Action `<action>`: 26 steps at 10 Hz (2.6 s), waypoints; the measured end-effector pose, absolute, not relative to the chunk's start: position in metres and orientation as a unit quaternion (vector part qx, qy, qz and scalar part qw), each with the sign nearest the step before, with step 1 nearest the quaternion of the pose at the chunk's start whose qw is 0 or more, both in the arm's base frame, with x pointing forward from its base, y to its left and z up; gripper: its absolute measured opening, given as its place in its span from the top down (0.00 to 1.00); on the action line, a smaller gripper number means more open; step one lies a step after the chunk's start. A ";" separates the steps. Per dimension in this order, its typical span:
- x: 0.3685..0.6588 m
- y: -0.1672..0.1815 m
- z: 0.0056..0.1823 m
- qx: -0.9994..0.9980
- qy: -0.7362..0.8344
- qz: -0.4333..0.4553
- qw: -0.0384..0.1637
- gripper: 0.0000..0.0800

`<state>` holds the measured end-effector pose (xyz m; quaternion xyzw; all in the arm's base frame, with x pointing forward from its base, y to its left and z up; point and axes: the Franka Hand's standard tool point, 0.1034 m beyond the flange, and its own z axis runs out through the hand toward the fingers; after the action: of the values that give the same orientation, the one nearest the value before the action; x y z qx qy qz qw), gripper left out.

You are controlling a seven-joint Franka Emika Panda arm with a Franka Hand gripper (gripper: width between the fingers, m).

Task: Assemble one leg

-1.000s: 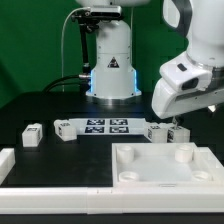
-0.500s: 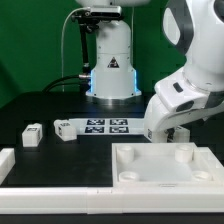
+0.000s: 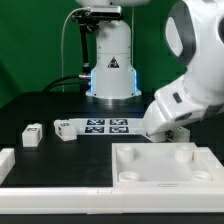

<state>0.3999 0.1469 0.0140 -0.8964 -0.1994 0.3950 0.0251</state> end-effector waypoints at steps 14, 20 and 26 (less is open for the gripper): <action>0.397 0.145 0.008 -0.899 -0.201 0.387 0.028 0.64; 0.402 0.137 0.081 -0.891 -0.198 0.409 0.012 0.63; 0.430 0.116 0.082 -0.955 -0.205 0.213 0.029 0.63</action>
Offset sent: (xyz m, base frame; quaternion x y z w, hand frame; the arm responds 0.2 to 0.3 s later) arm -0.0012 -0.0012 -0.0053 0.0000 0.0105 -0.0068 0.9999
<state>0.4297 0.1161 0.0817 -0.9548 -0.2048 0.2135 0.0287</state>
